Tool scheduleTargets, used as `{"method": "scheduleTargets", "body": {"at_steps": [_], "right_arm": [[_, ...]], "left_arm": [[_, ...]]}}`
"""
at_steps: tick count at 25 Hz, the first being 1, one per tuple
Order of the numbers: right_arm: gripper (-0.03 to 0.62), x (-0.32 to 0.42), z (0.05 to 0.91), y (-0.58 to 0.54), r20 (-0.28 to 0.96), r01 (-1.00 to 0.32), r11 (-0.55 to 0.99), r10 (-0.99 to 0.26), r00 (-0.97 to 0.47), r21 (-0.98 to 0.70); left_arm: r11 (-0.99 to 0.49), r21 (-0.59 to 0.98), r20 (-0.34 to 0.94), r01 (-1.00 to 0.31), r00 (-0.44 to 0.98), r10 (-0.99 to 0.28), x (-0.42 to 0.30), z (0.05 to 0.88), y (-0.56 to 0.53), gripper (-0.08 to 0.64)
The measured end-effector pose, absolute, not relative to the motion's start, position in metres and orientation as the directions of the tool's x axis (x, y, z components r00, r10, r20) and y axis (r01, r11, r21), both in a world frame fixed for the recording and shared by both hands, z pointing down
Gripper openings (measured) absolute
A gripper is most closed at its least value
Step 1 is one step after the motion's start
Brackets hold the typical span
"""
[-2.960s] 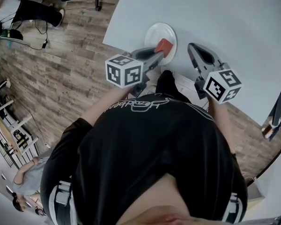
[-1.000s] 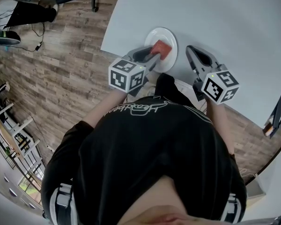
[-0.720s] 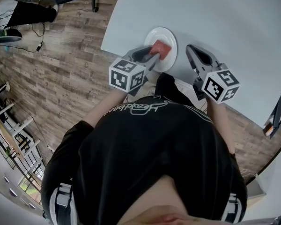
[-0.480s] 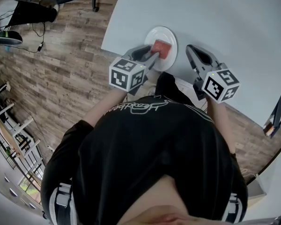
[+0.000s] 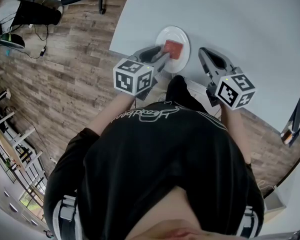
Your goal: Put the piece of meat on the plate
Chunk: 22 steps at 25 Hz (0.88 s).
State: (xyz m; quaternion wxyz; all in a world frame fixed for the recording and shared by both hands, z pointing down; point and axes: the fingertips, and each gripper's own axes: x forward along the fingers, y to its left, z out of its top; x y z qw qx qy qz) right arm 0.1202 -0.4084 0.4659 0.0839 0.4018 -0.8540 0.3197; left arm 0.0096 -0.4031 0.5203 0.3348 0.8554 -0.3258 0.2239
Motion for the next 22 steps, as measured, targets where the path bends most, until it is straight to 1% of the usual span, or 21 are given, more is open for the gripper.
{"method": "scheduleTargets", "body": {"at_steps": [4,7,8,10,13,15,22], "right_arm": [[0.009,0.118,0.461,-0.394,0.388,-0.746,0.471,-0.649,-0.654,-0.470],[0.009,0.111,0.456,-0.379,0.377,-0.753,0.475,-0.663,-0.647,-0.456],[0.009,0.108,0.453,-0.374,0.372,-0.754,0.479,-0.667,-0.646,-0.450],[0.009,0.102,0.445,-0.366,0.360,-0.757,0.487,-0.677,-0.642,-0.436],[0.009,0.094,0.430,-0.347,0.342,-0.762,0.495,-0.691,-0.636,-0.417],[0.009,0.086,0.422,-0.331,0.330,-0.765,0.501,-0.700,-0.633,-0.406],[0.009,0.060,0.394,-0.276,0.288,-0.786,0.506,-0.740,-0.607,-0.355]], "left_arm": [[-0.583,0.437,0.564,-0.685,0.713,-0.416,0.012,0.504,-0.393,0.141],[-0.602,0.440,0.529,-0.667,0.734,-0.427,0.010,0.491,-0.381,0.121],[-0.612,0.434,0.517,-0.661,0.740,-0.431,0.008,0.486,-0.377,0.109],[-0.632,0.427,0.494,-0.647,0.752,-0.436,0.005,0.476,-0.369,0.055],[-0.647,0.433,0.464,-0.628,0.771,-0.437,-0.002,0.458,-0.350,0.023],[-0.662,0.429,0.444,-0.615,0.782,-0.438,-0.008,0.446,-0.334,0.011],[-0.718,0.409,0.340,-0.563,0.824,-0.453,-0.028,0.402,-0.285,0.008]]}}
